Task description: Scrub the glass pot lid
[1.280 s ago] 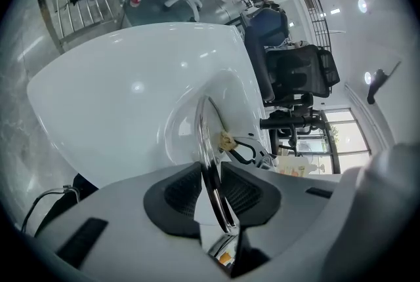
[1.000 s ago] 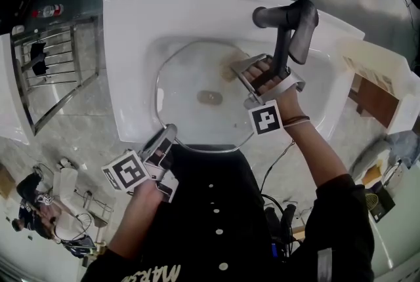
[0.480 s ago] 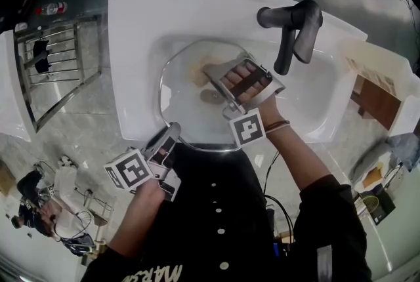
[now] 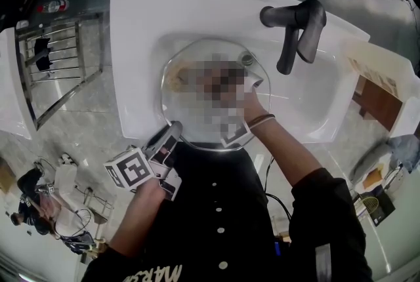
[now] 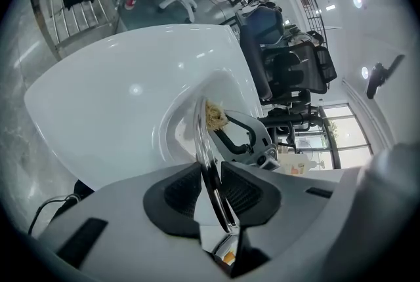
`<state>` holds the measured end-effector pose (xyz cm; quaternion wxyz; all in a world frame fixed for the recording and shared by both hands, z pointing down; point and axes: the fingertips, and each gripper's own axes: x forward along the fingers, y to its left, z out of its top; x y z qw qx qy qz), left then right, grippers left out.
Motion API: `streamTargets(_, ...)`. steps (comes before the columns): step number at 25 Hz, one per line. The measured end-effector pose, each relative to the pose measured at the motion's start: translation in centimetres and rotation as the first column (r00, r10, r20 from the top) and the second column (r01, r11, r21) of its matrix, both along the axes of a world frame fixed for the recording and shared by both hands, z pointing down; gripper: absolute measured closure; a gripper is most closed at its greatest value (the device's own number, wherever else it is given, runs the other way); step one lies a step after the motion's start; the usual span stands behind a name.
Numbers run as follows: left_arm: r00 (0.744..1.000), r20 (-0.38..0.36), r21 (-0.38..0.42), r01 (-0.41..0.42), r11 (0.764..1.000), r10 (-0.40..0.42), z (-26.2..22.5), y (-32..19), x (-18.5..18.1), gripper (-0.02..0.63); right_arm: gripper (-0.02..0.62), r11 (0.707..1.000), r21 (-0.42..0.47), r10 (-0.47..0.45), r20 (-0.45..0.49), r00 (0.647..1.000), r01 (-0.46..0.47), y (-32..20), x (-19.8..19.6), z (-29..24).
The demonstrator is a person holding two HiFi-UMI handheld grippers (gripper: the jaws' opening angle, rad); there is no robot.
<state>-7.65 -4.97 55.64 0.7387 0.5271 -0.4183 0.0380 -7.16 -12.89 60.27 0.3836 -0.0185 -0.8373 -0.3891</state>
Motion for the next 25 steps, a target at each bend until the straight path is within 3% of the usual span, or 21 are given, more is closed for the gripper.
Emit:
streamTargets(9,1.000,0.021,0.009,-0.015,1.000,0.015,0.0,0.0,-0.2,0.492,0.458,0.996,-0.076,-0.044,-0.051,0.998,0.040,0.5,0.7,0.3)
streamTargets(25,1.000,0.004,0.015,-0.009,1.000,0.009,-0.2,-0.2,0.2,0.491,0.460,0.983,-0.179,-0.094,-0.249,0.964,0.049,2.8,10.4,1.7)
